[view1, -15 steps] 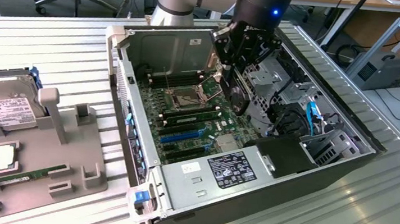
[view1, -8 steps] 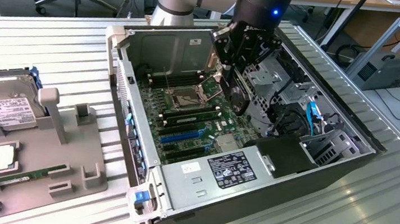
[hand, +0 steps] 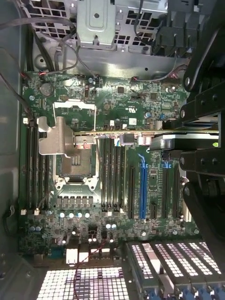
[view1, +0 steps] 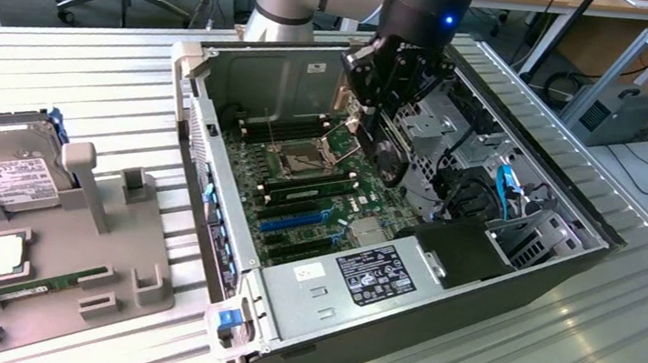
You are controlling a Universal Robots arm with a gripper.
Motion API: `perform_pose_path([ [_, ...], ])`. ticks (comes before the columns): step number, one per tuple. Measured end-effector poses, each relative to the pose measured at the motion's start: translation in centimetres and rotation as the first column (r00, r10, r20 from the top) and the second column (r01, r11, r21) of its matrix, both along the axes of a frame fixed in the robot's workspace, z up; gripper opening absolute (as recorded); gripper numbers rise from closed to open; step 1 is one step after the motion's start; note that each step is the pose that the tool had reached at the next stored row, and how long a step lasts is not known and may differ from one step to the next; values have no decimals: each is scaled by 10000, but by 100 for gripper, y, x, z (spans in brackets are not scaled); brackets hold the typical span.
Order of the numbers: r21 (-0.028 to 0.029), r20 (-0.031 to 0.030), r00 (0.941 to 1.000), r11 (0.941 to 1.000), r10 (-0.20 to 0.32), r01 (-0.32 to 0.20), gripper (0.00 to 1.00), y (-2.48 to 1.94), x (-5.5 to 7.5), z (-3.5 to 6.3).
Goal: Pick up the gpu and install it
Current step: 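Insert the gpu into the slot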
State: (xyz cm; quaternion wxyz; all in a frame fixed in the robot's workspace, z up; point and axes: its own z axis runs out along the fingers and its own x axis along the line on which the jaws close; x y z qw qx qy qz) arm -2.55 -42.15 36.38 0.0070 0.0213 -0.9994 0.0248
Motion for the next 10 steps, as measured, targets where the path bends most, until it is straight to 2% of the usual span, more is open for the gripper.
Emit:
perform_pose_path([
  [10,0,0,9959,9959,903,-903,27,0,0,0],
])
